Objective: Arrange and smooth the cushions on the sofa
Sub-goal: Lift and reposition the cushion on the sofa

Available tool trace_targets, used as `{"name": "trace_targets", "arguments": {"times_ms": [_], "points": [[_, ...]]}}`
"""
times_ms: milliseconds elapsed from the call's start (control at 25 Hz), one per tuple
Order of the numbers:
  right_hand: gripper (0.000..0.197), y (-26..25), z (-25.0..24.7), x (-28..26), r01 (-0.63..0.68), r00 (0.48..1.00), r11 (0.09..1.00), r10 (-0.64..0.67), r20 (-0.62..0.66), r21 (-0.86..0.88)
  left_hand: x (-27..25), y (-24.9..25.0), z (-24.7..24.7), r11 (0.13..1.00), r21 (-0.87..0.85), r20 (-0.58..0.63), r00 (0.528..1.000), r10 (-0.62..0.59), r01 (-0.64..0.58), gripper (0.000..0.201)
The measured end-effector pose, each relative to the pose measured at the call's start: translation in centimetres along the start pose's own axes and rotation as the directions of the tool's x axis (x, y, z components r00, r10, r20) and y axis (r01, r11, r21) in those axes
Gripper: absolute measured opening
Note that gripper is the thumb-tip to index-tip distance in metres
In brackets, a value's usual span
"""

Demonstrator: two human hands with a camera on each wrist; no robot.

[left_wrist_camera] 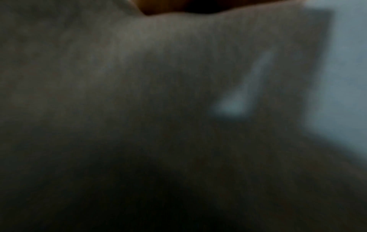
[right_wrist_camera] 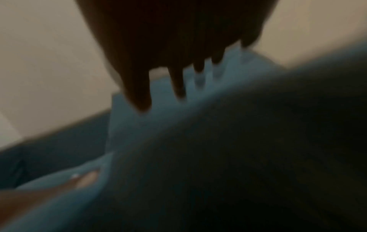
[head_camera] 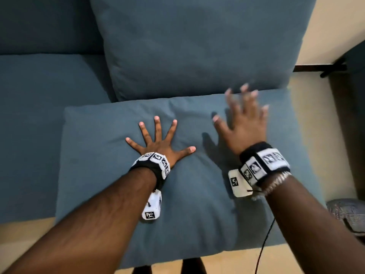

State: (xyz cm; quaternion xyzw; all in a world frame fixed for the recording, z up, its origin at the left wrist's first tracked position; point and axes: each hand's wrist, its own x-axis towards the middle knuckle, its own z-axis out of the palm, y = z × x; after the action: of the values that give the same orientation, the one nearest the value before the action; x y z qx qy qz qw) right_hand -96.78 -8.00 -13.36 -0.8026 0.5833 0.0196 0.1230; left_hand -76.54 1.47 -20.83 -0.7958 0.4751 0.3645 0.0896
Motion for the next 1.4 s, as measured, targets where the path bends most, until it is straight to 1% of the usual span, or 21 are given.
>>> {"name": "trace_targets", "arguments": {"times_ms": [40, 120, 240, 280, 360, 440, 520, 640, 720, 760, 800, 880, 920, 960, 1040, 1120, 1160, 1240, 1280, 1320, 1400], "points": [[0.080, 0.2, 2.8, 0.6, 0.028, 0.930, 0.986, 0.036, 0.366, -0.167, -0.2, -0.6, -0.1, 1.000, 0.001, 0.024, 1.000, -0.017, 0.017, 0.116], [0.081, 0.0, 3.2, 2.2, 0.103, 0.812, 0.977, 0.025, 0.583, -0.186, -0.9, -1.2, 0.6, 0.998, 0.039, 0.063, 0.997, -0.047, 0.045, 0.116], [0.063, -0.5, -3.1, 4.3, 0.097, 0.995, 0.975, -0.090, -0.041, 0.202, -0.8, -0.4, 1.1, 0.997, 0.063, 0.074, 0.996, -0.053, 0.049, 0.114], [0.063, -0.6, -4.6, 4.5, 0.153, 0.949, 0.922, -0.036, -0.313, 0.357, -0.5, 0.0, 0.7, 0.997, 0.061, 0.079, 0.995, -0.059, 0.055, 0.114], [0.070, 0.2, -3.6, 4.4, 0.173, 0.915, 0.939, -0.042, -0.401, 0.298, -0.3, 0.4, 0.2, 0.995, 0.073, 0.108, 0.992, -0.068, 0.060, 0.115], [0.078, 0.5, 1.6, 3.5, 0.176, 0.961, 0.984, -0.163, 0.223, -0.040, -0.5, 0.5, -0.1, 0.993, 0.087, 0.139, 0.986, -0.092, 0.081, 0.116], [0.085, 1.8, 3.9, 4.3, 0.206, 0.828, 0.971, -0.106, 0.551, -0.124, -0.9, 0.8, 0.4, 0.991, 0.105, 0.140, 0.985, -0.099, 0.085, 0.117], [0.087, 2.8, -1.8, 6.1, 0.170, 0.980, 0.947, -0.191, 0.052, 0.274, -0.8, 0.8, 0.7, 0.990, 0.107, 0.121, 0.987, -0.104, 0.091, 0.114], [0.086, 5.7, -3.6, 6.2, 0.141, 0.952, 0.907, -0.014, -0.306, 0.396, -0.9, 0.8, 0.5, 0.991, 0.106, 0.118, 0.988, -0.096, 0.083, 0.113], [0.085, 7.6, -3.1, 5.8, 0.107, 0.957, 0.953, -0.022, -0.290, 0.282, -1.1, 0.8, 0.8, 0.991, 0.109, 0.116, 0.989, -0.090, 0.078, 0.113], [0.086, 9.0, -1.5, 5.6, 0.057, 0.995, 0.995, -0.050, -0.081, 0.082, -0.9, 0.9, 0.6, 0.990, 0.114, 0.117, 0.988, -0.098, 0.084, 0.113], [0.097, 11.4, 2.1, 5.8, 0.102, 0.876, 0.981, -0.009, 0.482, -0.167, -1.5, 1.4, 0.5, 0.988, 0.116, 0.132, 0.984, -0.120, 0.104, 0.113], [0.098, 11.9, 1.8, 6.8, 0.112, 0.854, 0.982, -0.019, 0.519, -0.150, -1.5, 1.6, 0.7, 0.987, 0.126, 0.133, 0.985, -0.113, 0.096, 0.113], [0.097, 11.8, 0.0, 7.7, 0.087, 0.909, 0.995, -0.062, 0.411, -0.043, -1.3, 1.6, 0.8, 0.986, 0.137, 0.141, 0.983, -0.114, 0.095, 0.113], [0.082, 11.3, -4.7, 9.3, 0.113, 0.988, 0.962, -0.081, -0.133, 0.250, -1.1, 1.4, 0.7, 0.985, 0.129, 0.145, 0.981, -0.132, 0.113, 0.112], [0.072, 13.1, -6.2, 8.5, 0.116, 0.853, 0.937, 0.076, -0.517, 0.330, -1.0, 1.3, 0.5, 0.985, 0.130, 0.151, 0.980, -0.131, 0.112, 0.111], [0.078, 14.3, -4.9, 7.8, 0.032, 0.868, 0.975, 0.081, -0.490, 0.219, -1.0, 1.4, 0.5, 0.985, 0.135, 0.151, 0.980, -0.130, 0.110, 0.111], [0.103, 15.8, 0.9, 5.7, -0.080, 0.990, 0.997, 0.081, 0.120, -0.014, -1.4, 1.7, 0.2, 0.983, 0.142, 0.162, 0.976, -0.142, 0.120, 0.112], [0.114, 16.7, 3.1, 5.9, -0.101, 0.925, 0.994, 0.106, 0.365, -0.035, -1.9, 2.0, 0.4, 0.983, 0.143, 0.168, 0.975, -0.142, 0.119, 0.112], [0.116, 17.4, 3.5, 7.0, -0.112, 0.879, 0.992, 0.124, 0.460, -0.053, -2.0, 2.0, 0.7, 0.982, 0.149, 0.161, 0.977, -0.138, 0.114, 0.112], [0.111, 17.2, 0.3, 9.0, -0.158, 0.940, 0.975, 0.099, 0.328, 0.159, -2.0, 1.8, 1.0, 0.980, 0.156, 0.153, 0.977, -0.146, 0.122, 0.112]]}}
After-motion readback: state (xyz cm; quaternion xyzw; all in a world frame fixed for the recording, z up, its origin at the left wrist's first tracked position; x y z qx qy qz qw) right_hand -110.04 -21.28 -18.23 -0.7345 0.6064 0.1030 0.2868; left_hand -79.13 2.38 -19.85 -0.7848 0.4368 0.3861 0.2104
